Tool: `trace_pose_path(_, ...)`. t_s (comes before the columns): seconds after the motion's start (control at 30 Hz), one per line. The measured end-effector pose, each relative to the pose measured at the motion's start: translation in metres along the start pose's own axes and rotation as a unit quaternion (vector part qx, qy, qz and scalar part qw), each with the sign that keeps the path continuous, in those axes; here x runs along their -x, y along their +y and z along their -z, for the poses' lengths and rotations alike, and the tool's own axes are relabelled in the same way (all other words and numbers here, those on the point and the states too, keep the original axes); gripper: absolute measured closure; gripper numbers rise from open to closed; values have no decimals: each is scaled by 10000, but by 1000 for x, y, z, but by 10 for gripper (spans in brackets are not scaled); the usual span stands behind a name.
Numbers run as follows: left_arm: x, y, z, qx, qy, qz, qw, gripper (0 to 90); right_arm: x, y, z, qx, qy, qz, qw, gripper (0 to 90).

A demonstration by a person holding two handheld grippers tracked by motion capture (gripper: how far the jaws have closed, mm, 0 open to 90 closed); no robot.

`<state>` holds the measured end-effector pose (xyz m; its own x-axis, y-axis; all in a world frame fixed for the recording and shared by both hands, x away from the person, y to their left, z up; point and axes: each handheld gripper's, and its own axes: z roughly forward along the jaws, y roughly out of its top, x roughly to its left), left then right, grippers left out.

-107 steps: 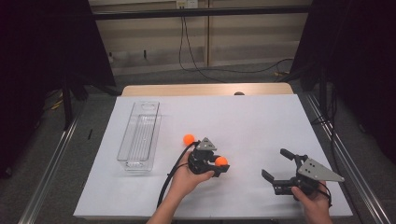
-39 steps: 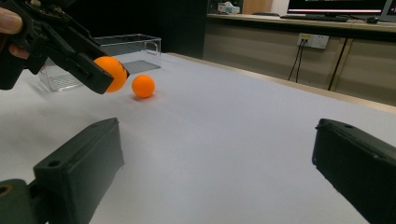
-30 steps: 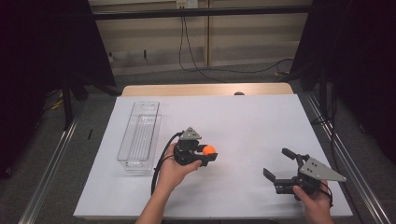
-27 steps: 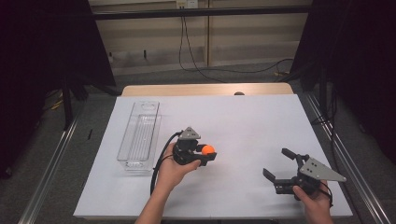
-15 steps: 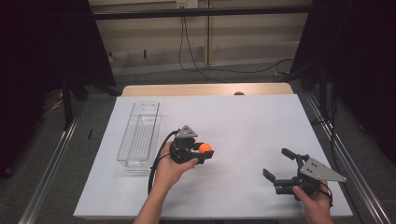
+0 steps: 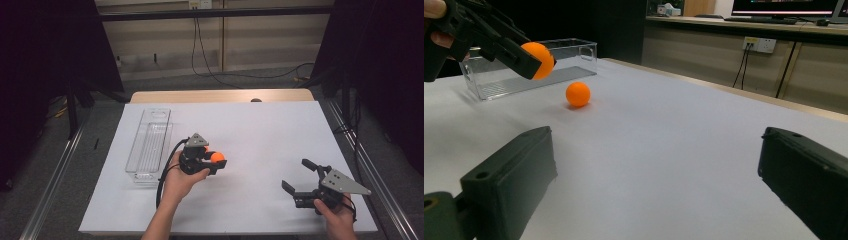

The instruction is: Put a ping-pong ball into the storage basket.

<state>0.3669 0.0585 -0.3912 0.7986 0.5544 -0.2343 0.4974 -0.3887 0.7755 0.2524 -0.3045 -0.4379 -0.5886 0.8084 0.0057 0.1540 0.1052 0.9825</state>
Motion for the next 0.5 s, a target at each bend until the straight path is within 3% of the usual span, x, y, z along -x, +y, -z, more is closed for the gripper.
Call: trace_pose_path(0.5,-1,1,5,34,74,-32,10000,508,0,0,-2,-7,-3,-6,10000,15)
